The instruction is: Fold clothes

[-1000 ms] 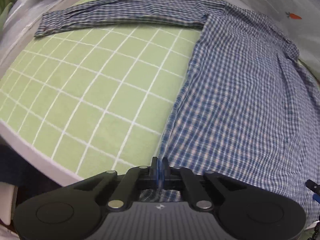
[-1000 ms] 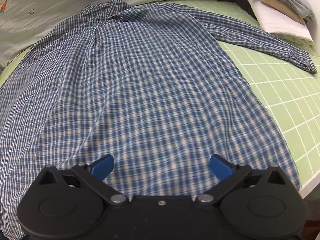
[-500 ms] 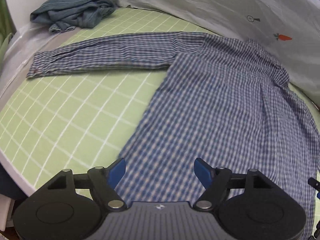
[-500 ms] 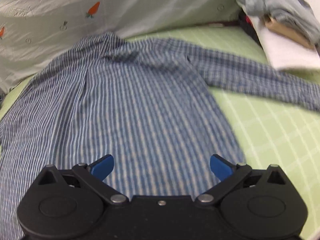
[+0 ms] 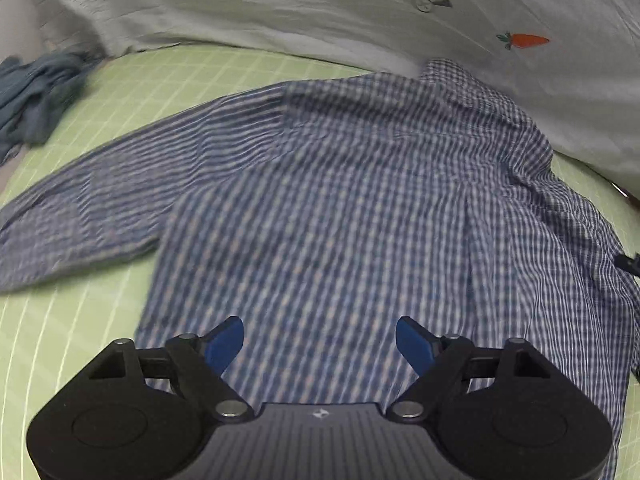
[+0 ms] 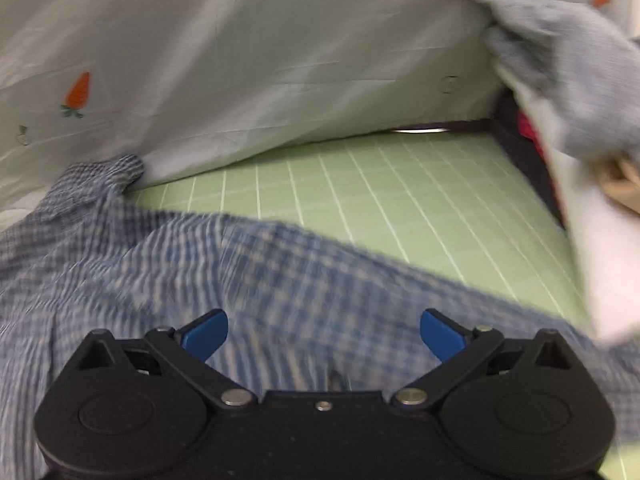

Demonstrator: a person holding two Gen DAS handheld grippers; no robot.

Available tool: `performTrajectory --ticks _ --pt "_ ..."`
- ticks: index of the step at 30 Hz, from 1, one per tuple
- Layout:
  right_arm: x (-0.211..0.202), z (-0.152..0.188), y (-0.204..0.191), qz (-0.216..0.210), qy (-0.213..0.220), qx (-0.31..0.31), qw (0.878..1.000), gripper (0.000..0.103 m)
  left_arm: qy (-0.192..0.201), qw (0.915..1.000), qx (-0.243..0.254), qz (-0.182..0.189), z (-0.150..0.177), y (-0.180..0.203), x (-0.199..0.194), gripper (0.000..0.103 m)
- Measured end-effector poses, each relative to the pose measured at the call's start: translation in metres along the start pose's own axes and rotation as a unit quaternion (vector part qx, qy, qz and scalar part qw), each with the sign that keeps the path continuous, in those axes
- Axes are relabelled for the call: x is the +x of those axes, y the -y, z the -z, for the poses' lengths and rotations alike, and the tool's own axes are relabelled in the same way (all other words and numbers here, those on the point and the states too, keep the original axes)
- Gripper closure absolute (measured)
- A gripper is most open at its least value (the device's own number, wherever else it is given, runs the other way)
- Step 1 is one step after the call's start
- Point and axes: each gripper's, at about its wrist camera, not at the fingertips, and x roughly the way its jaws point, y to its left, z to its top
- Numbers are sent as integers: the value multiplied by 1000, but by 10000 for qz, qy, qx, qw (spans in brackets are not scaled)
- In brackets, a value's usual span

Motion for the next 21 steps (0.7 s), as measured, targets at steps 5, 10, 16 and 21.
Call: performTrajectory --ticks 5,10,16,21 --pt "49 -17 -9 -29 -196 -795 9966 0 -61 9995 307 -50 -25 26 25 19" --pt "67 -28 7 -515 -214 -923 9942 16 -190 9997 181 -8 -30 35 38 19" --pt "70 -43 21 -789 -36 -1066 9912 101 -408 9990 141 -88 -28 44 52 19" --pt "85 -56 34 -143 140 -968 9951 103 -334 9991 245 -101 -26 44 46 19"
